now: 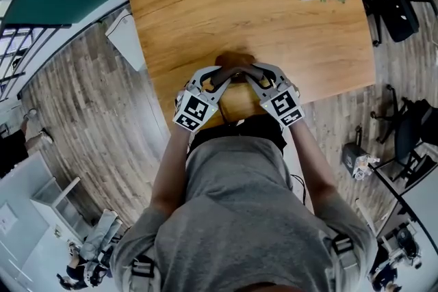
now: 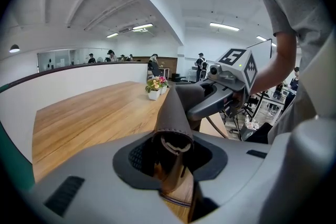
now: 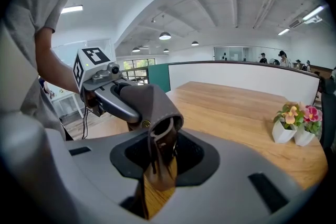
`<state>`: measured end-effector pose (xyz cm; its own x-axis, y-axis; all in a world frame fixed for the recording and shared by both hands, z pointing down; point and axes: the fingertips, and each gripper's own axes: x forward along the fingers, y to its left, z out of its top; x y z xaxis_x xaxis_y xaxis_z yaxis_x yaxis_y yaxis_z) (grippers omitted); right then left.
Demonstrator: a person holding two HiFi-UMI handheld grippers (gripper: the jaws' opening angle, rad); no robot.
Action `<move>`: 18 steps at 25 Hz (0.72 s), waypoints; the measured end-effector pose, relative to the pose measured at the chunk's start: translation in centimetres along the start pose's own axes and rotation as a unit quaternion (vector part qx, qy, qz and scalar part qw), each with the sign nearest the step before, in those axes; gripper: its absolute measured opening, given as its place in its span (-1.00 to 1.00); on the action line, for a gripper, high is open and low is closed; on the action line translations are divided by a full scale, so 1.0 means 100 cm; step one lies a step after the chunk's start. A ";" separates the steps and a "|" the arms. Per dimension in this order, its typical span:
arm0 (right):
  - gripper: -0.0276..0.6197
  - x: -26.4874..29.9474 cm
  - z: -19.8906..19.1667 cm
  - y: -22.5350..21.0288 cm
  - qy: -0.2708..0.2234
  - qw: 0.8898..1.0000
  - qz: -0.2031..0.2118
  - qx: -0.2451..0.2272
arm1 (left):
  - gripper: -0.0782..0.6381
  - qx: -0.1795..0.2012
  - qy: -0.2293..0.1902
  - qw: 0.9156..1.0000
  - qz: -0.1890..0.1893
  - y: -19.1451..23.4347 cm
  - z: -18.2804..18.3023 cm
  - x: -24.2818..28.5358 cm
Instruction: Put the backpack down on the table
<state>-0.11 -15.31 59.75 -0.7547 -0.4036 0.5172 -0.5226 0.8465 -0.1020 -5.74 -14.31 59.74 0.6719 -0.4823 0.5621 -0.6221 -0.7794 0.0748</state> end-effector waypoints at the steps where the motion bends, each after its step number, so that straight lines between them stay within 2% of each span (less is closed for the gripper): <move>1: -0.61 0.000 0.000 0.000 -0.001 1.000 0.000 0.000 | -0.42 0.001 0.001 1.000 0.000 0.000 0.000 0.000; 7: -0.59 0.001 -0.002 -0.004 -0.002 1.000 0.002 0.007 | -0.40 0.004 0.002 1.000 0.000 0.002 0.001 0.003; 11: -0.57 -0.001 -0.004 -0.006 -0.009 1.000 -0.002 0.025 | -0.40 -0.015 -0.003 1.000 -0.018 -0.002 0.001 0.004; 13: -0.55 -0.002 -0.003 -0.006 -0.012 0.999 -0.004 0.031 | -0.40 -0.013 -0.002 1.000 -0.020 -0.004 0.001 0.003; 18: -0.42 -0.002 -0.002 -0.005 -0.019 0.999 -0.008 0.042 | -0.31 -0.011 -0.010 1.000 -0.015 -0.001 0.005 0.000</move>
<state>0.39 -15.60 59.83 -0.7596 -0.4303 0.4877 -0.5646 0.8085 -0.1660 -5.52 -14.39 59.34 0.6981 -0.4668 0.5430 -0.6098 -0.7850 0.1091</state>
